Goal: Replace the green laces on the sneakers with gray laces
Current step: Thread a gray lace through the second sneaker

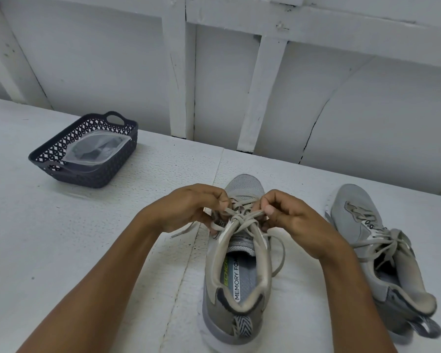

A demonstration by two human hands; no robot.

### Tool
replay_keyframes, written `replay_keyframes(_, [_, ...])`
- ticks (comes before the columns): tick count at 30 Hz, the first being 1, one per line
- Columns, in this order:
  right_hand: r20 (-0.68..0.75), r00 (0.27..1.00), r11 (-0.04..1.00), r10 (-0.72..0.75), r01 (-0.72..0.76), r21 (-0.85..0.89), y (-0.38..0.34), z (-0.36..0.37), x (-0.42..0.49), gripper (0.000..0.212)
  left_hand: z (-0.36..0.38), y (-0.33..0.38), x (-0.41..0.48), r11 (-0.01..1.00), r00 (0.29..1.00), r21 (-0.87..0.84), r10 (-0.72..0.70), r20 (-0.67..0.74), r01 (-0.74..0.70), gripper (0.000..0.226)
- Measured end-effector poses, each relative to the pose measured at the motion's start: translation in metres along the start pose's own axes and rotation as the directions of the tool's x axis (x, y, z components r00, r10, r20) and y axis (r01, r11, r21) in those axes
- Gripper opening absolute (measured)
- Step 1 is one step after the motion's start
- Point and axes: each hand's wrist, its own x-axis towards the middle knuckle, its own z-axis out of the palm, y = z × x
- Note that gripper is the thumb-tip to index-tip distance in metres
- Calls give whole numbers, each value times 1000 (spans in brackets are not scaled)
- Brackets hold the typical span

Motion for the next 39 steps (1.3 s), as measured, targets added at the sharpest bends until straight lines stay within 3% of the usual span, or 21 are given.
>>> replay_keyframes(4, [21,1000,999,-11,11,35,4,-5,-1,3,-4,-3,-1,994,999,98,42,23,-44,14])
replay_keyframes(7, [59,998,1000,-1,2,-18,4,-6,-1,11,-7,-6,-3,975,997,212,70,16,-72,15])
replay_keyframes(9, [39,999,999,-28,29,-45,4,-4,0,15,-5,-5,-2,981,996,173,87,-8,-84,5])
replay_keyframes(11, [44,998,999,-37,38,-33,3,-2,0,7,0,-4,-1,989,997,130,77,-27,-73,10])
replay_keyframes(16, [3,1000,1000,-14,14,22,1,-3,-4,21,-3,-2,-1,998,986,25,60,-157,-57,11])
replay_keyframes(18, [3,1000,996,-11,11,91,2,-3,-4,25,-7,-2,-3,995,980,71,84,-181,-72,15])
replay_keyframes(21, [26,1000,985,12,-16,173,2,-2,-3,30,-2,-3,-4,967,991,246,99,-95,-73,15])
replay_keyframes(24, [31,999,991,-8,4,136,-1,-1,-4,21,7,-1,-1,916,982,376,176,-65,-139,5])
replay_keyframes(27, [54,998,995,-38,33,90,-3,-2,-7,7,8,1,-2,925,981,349,186,-63,-152,6])
replay_keyframes(39, [-15,993,991,-113,112,-70,-4,6,-1,8,6,1,-2,871,948,437,299,-111,-224,12])
